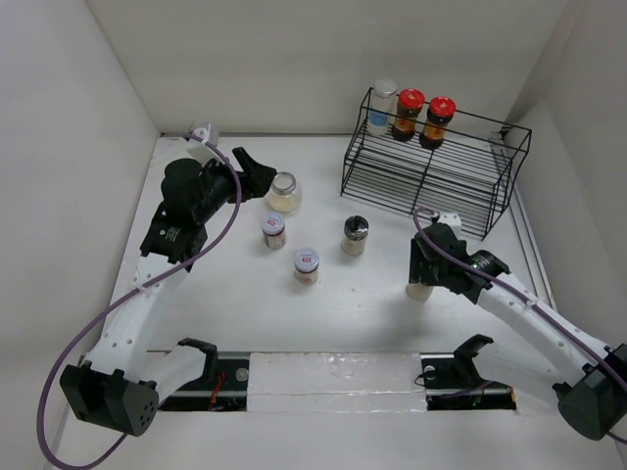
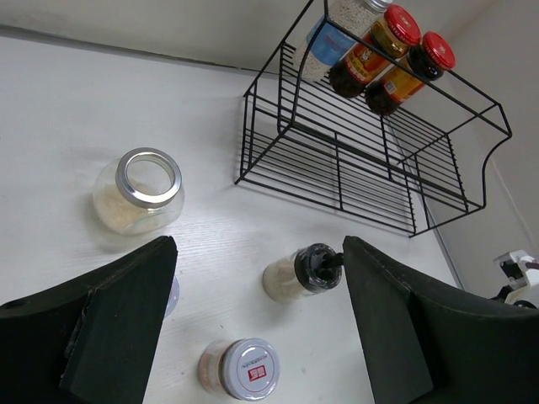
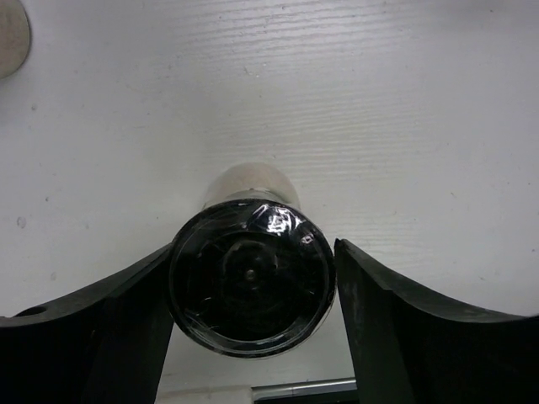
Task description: Organize the condiment bottles
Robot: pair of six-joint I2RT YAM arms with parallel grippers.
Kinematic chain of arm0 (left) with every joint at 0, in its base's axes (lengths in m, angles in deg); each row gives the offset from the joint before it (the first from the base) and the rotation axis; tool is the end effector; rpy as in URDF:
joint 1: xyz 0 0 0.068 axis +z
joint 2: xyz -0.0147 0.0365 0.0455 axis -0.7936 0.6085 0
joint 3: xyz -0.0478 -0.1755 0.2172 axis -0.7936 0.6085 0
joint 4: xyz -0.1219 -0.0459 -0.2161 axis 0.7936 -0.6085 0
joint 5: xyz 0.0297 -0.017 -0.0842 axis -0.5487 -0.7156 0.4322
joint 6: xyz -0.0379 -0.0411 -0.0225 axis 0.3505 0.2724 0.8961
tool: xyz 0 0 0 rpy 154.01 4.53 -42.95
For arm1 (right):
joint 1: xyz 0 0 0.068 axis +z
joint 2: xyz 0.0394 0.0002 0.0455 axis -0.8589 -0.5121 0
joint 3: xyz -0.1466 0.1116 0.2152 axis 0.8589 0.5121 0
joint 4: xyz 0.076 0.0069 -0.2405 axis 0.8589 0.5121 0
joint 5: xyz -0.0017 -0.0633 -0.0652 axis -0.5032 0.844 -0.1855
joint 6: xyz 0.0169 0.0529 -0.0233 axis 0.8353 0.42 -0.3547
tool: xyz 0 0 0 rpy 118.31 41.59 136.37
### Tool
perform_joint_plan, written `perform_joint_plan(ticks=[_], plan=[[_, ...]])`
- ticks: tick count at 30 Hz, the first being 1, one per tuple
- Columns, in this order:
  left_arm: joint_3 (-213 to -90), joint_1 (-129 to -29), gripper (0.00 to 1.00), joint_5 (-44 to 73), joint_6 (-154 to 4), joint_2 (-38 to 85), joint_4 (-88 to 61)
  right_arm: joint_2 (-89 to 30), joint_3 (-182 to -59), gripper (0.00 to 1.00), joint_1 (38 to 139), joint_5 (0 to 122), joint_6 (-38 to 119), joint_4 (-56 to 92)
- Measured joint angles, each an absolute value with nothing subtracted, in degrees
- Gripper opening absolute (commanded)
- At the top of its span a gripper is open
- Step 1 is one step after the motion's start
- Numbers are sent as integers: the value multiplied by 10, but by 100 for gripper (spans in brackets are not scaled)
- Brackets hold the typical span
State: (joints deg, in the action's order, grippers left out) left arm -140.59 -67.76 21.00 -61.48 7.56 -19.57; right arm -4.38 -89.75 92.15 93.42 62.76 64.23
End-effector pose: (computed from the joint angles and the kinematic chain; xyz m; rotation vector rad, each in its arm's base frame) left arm 0.2211 -0.0719 0.4132 0.0534 1.6588 -0.7502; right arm 0.1517 0.0764 0.2573 0.0670 2.4553 -0.0983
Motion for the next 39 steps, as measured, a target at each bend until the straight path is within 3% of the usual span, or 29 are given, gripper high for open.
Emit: perform_joint_plan(ticks=[2, 9, 17, 28, 39], plan=[[-1406, -678, 76, 210, -615, 76, -196, -44, -891, 69, 922, 937, 627, 634], [-1406, -678, 76, 210, -614, 76, -196, -55, -927, 64, 944, 946, 572, 565], [-1406, -678, 76, 212, -611, 76, -195, -193, -1214, 64, 935, 939, 437, 433], [-1406, -678, 76, 212, -610, 76, -195, -332, -1486, 64, 642, 851, 354, 404], [-1406, -678, 76, 212, -610, 77, -195, -509, -1629, 64, 533, 739, 343, 463]])
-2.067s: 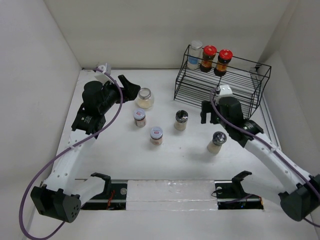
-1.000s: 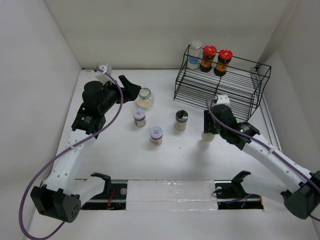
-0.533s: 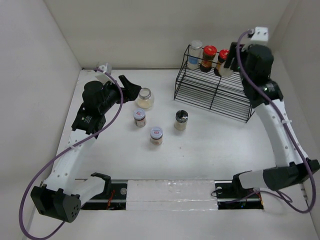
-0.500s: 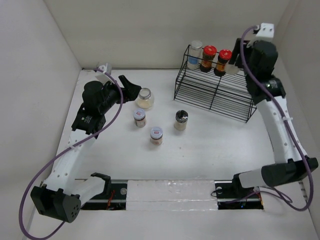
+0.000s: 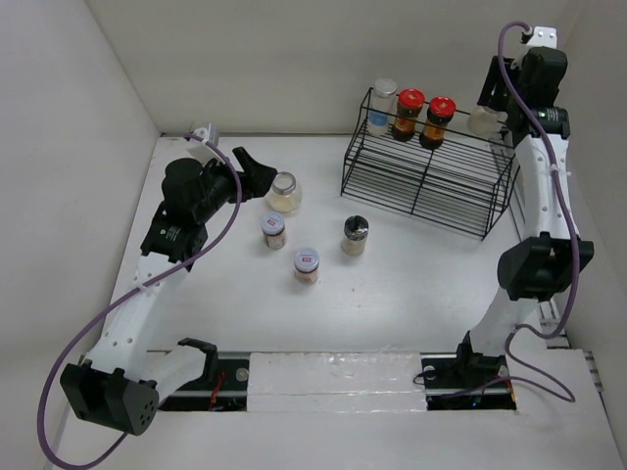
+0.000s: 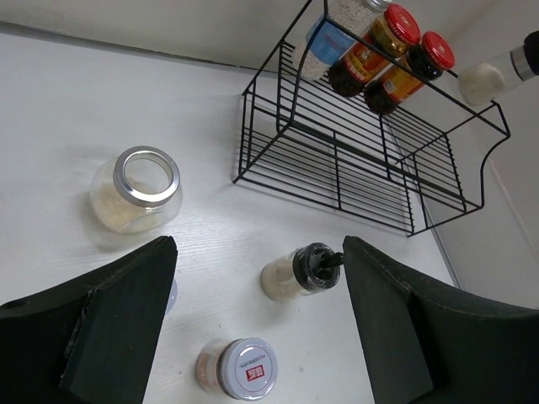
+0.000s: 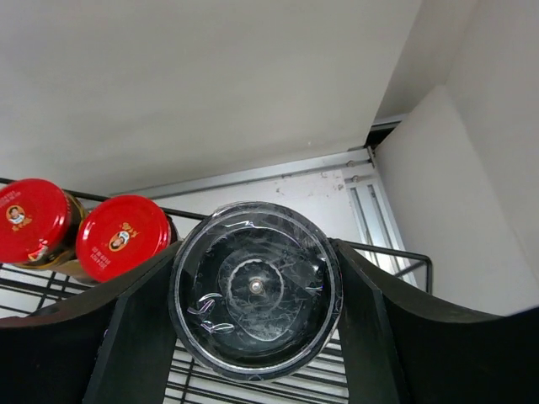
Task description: Organize the condiment bottles
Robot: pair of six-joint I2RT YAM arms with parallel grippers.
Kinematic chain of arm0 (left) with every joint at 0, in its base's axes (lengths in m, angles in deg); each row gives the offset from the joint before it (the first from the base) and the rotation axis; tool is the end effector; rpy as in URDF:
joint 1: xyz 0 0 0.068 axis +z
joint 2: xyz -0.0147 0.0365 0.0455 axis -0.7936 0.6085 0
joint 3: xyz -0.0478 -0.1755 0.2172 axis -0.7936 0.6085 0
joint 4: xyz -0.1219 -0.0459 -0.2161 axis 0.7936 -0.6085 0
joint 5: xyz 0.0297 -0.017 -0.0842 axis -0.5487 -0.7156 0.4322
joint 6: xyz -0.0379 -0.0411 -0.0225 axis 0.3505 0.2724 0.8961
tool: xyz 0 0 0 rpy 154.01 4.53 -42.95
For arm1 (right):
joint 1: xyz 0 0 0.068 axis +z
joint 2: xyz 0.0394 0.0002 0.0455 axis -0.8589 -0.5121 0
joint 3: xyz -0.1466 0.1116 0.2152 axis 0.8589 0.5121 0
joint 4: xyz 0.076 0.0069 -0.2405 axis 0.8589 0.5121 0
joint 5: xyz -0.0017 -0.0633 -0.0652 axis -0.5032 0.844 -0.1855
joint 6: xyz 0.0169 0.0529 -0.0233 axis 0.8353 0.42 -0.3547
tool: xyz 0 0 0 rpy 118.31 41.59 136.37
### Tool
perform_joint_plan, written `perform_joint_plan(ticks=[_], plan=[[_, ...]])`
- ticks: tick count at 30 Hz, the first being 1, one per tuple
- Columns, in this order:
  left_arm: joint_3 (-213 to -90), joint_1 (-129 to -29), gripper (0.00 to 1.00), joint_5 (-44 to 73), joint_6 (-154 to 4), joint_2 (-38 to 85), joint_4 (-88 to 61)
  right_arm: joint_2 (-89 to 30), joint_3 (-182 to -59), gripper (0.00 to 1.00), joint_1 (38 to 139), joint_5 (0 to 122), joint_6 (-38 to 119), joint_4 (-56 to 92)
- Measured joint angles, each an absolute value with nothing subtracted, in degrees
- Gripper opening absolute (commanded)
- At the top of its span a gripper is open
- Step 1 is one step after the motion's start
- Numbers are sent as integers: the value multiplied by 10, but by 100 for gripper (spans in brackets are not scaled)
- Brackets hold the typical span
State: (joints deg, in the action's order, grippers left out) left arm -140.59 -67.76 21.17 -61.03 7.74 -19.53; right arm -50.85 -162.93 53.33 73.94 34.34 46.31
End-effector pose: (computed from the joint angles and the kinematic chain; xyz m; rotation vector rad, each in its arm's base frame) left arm 0.2220 -0.0723 0.4126 0.0489 1.6626 -0.7582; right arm 0.4021 -0.0451 0.4752 0.1645 1.8010 -0.1464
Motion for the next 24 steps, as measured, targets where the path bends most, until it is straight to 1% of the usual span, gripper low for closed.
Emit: perform_joint_plan(ticks=[3, 10, 16, 24], plan=[[-1406, -678, 76, 211, -610, 78, -195, -538, -1649, 63, 528, 721, 340, 470], [-1406, -678, 76, 211, -610, 80, -195, -550, -1653, 63, 528, 702, 335, 472], [-1406, -678, 76, 211, -610, 80, -195, -568, -1682, 63, 528, 695, 333, 470], [-1406, -678, 76, 212, -611, 83, -195, -572, -1610, 63, 528, 681, 333, 453]])
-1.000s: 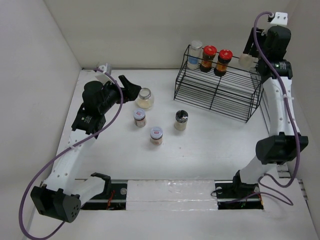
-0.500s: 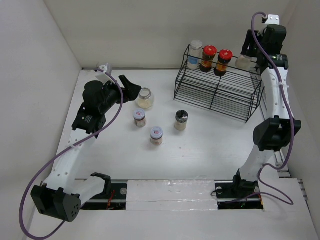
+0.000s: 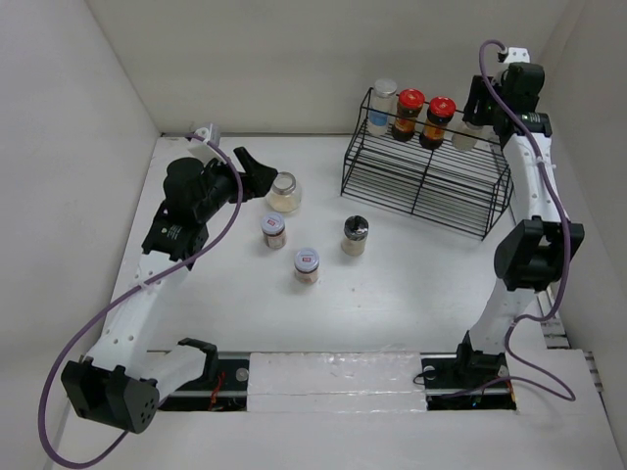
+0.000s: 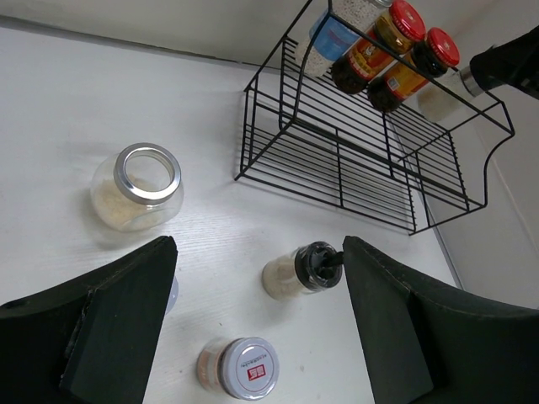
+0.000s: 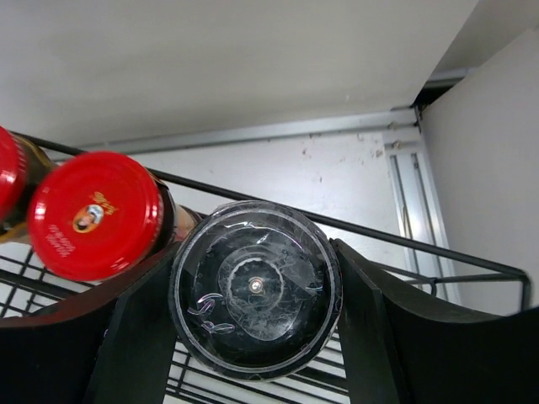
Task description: Organize the condiment bottles
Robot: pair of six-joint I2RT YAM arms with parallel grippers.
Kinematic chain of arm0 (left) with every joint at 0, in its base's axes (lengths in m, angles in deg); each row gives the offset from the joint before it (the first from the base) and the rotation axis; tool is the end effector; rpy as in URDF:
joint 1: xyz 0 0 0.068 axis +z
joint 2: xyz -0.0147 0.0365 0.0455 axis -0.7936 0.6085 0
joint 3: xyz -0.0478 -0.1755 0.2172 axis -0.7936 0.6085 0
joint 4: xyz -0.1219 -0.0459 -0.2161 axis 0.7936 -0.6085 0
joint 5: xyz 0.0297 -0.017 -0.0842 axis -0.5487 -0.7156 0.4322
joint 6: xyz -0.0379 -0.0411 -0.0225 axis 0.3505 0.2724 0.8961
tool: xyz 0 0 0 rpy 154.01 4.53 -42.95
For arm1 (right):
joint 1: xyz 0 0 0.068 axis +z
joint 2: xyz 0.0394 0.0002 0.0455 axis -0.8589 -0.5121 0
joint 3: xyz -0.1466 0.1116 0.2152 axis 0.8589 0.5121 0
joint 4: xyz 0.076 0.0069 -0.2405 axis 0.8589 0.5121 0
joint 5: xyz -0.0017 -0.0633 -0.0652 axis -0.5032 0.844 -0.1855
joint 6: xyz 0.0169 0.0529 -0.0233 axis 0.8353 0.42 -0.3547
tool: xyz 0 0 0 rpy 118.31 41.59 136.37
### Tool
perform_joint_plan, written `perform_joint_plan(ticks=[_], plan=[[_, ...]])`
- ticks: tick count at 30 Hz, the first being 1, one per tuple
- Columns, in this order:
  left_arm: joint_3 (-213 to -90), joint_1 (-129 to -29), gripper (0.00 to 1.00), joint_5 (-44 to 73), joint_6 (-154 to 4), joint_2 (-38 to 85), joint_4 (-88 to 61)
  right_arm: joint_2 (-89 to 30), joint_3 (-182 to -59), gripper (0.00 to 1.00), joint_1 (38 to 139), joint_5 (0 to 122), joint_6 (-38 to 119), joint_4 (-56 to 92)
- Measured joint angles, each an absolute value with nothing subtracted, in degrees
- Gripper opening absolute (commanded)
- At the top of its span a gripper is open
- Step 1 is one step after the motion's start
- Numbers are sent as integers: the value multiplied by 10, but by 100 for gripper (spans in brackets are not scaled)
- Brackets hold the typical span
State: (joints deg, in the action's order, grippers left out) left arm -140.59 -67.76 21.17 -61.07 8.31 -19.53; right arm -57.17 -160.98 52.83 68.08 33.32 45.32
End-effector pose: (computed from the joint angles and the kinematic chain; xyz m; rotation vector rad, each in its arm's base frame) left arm 0.2248 -0.0730 0.4105 0.0477 1.6726 -0.7568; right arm 0.4420 -0.0486 0.4211 0.0907 1.9325 -0.0667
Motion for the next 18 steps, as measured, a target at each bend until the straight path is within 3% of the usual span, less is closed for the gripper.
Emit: perform_joint_plan(ticks=[10, 18], plan=[[-1406, -678, 76, 212, -611, 85, -195, -602, -1603, 68, 528, 670, 333, 458], [-1406, -678, 76, 211, -610, 85, -196, -606, -1603, 86, 529, 674, 331, 450]])
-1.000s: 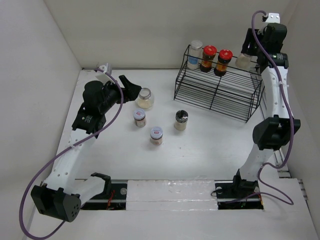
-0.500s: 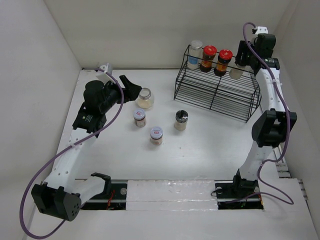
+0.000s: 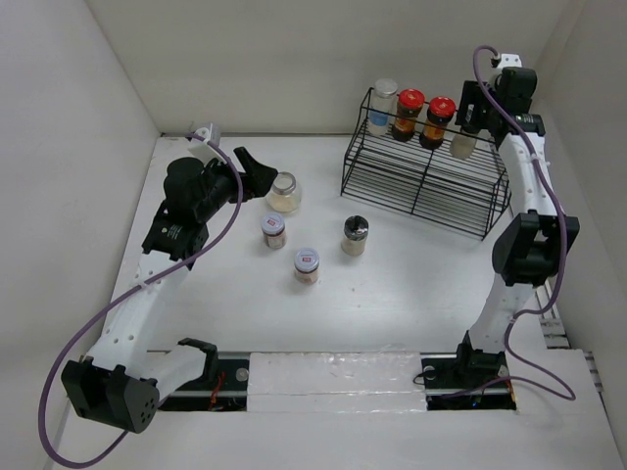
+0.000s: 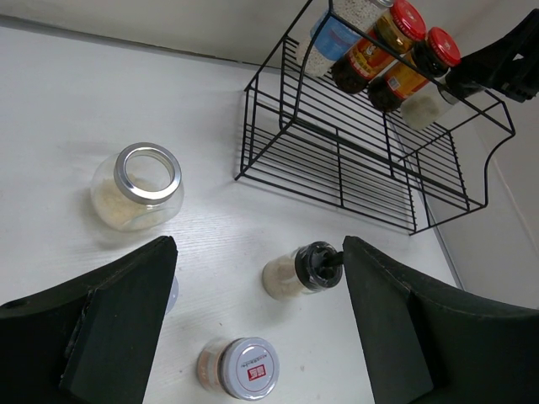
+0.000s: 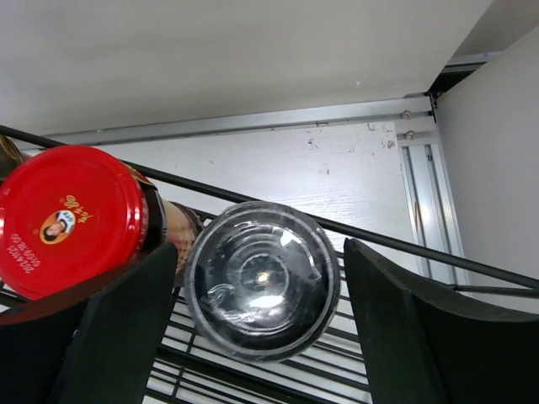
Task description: Organize the condiment bottles
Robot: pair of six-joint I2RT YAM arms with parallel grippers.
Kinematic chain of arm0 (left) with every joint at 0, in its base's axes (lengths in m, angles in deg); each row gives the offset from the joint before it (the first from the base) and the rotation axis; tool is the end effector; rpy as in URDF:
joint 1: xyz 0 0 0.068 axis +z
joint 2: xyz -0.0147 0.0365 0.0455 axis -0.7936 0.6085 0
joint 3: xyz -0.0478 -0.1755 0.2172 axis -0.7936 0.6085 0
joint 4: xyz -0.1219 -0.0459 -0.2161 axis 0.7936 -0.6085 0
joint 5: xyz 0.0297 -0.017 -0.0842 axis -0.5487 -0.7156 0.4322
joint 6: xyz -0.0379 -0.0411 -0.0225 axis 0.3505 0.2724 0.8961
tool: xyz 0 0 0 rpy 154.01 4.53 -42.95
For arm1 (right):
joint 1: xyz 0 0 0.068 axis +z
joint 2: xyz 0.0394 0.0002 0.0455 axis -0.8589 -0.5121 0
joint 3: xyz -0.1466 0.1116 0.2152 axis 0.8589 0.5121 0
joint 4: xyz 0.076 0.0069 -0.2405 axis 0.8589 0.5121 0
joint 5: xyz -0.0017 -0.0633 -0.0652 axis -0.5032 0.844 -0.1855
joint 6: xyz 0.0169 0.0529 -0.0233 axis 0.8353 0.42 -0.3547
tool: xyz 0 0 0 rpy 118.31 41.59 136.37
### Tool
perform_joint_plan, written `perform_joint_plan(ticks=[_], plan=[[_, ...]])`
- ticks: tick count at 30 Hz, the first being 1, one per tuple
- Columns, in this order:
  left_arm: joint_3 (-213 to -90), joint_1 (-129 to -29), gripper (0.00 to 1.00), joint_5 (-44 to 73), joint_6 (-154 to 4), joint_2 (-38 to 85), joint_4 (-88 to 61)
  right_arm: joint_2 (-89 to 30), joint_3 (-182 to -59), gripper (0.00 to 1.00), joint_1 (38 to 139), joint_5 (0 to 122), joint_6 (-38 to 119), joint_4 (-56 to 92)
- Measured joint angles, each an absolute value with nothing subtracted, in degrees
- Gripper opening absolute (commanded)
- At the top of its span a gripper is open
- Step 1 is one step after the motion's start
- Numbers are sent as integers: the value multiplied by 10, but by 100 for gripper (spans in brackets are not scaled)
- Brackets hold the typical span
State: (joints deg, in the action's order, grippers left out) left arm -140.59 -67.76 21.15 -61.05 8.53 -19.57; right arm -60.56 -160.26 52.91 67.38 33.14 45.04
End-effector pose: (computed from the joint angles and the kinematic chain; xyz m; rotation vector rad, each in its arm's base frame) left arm 0.2259 -0.0733 0.4096 0.0464 1.6772 -0.7564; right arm 0.4600 -0.0494 0.3917 0.0821 1.9995 -0.0521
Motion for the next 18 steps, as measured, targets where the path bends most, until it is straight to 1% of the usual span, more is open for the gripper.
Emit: perform_joint_plan(ticks=[1, 7, 9, 10, 12, 13, 14, 15, 17, 18], plan=[[-1406, -678, 76, 212, -610, 85, -195, -606, -1603, 87, 530, 674, 331, 449], [-1406, -678, 76, 212, -611, 85, -196, -598, -1601, 87, 533, 678, 331, 450], [-1406, -678, 76, 211, -611, 85, -196, -570, -1572, 87, 537, 682, 331, 436], [-1406, -678, 76, 211, -611, 85, -195, -541, -1539, 85, 540, 686, 331, 423], [-1406, -678, 76, 211, -611, 85, -196, -469, -1466, 69, 554, 694, 329, 397], [-1406, -678, 76, 211, -611, 85, -195, -420, -1411, 55, 567, 697, 332, 368], [-1406, -678, 76, 211, -611, 85, -196, -368, -1358, 38, 584, 698, 336, 348], [-1406, -678, 76, 211, -611, 85, -195, -318, -1310, 20, 607, 697, 341, 326], [-1406, -678, 76, 210, -611, 85, -195, -231, -1208, 18, 665, 688, 359, 245], [-1406, -678, 76, 210, -610, 85, -196, -206, -1170, 35, 696, 683, 367, 220]])
